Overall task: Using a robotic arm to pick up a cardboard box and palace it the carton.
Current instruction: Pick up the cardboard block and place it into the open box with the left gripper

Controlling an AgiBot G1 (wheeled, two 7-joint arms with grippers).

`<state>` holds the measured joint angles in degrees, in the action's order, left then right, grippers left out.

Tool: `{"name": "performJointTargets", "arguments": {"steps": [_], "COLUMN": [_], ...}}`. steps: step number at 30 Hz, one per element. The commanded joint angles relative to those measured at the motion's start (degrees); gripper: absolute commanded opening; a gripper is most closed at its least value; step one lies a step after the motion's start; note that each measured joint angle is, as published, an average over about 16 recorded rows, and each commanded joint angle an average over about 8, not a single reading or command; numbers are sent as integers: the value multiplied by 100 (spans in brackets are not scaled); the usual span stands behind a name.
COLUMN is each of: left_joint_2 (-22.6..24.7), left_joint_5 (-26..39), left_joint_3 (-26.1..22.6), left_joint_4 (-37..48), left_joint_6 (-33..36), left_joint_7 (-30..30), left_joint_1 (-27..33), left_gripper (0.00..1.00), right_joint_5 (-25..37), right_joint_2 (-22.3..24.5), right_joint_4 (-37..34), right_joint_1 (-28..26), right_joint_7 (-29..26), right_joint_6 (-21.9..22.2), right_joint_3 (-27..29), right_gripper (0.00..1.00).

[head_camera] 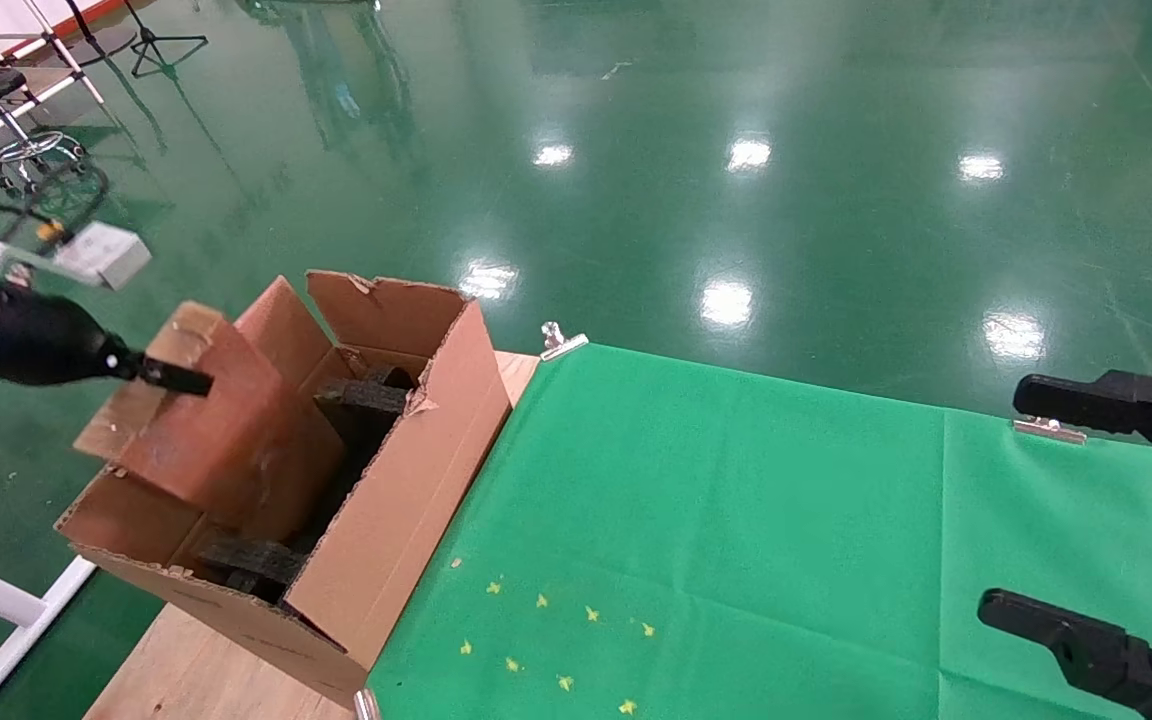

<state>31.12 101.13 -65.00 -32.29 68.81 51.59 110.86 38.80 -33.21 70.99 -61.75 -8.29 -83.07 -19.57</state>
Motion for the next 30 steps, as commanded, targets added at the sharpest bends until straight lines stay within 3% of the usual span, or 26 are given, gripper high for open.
{"name": "performJointTargets", "arguments": {"steps": [1, 17, 18, 25, 26, 30], "left_joint_2": [92, 1040, 1087, 1291, 1301, 1304], "left_joint_5": [8, -32, -47, -125, -127, -132], "left_joint_3": [-30, -83, -75, -35, -34, -31], "left_joint_4": [275, 2112, 2189, 2532, 2551, 2555], "left_joint_6": [-62, -777, -804, -942, -953, -955], "left_joint_7": [-103, -951, -988, -1175, -1182, -1182], "left_joint_1": [-83, -669, -694, -811, -818, -824], "left_gripper": [0, 0, 6, 93, 100, 100], "right_joint_5": [0, 0, 0, -1, -1, -1], "right_joint_2": [0, 0, 0, 0, 0, 0], "right_joint_4": [0, 0, 0, -1, -1, -2], "right_joint_1": [0, 0, 0, 1, 1, 2], "right_joint_7": [0, 0, 0, 0, 0, 0], "right_joint_6": [0, 0, 0, 1, 2, 2], "right_joint_3": [0, 0, 0, 0, 0, 0], "right_gripper": [100, 100, 100, 100, 100, 100]}}
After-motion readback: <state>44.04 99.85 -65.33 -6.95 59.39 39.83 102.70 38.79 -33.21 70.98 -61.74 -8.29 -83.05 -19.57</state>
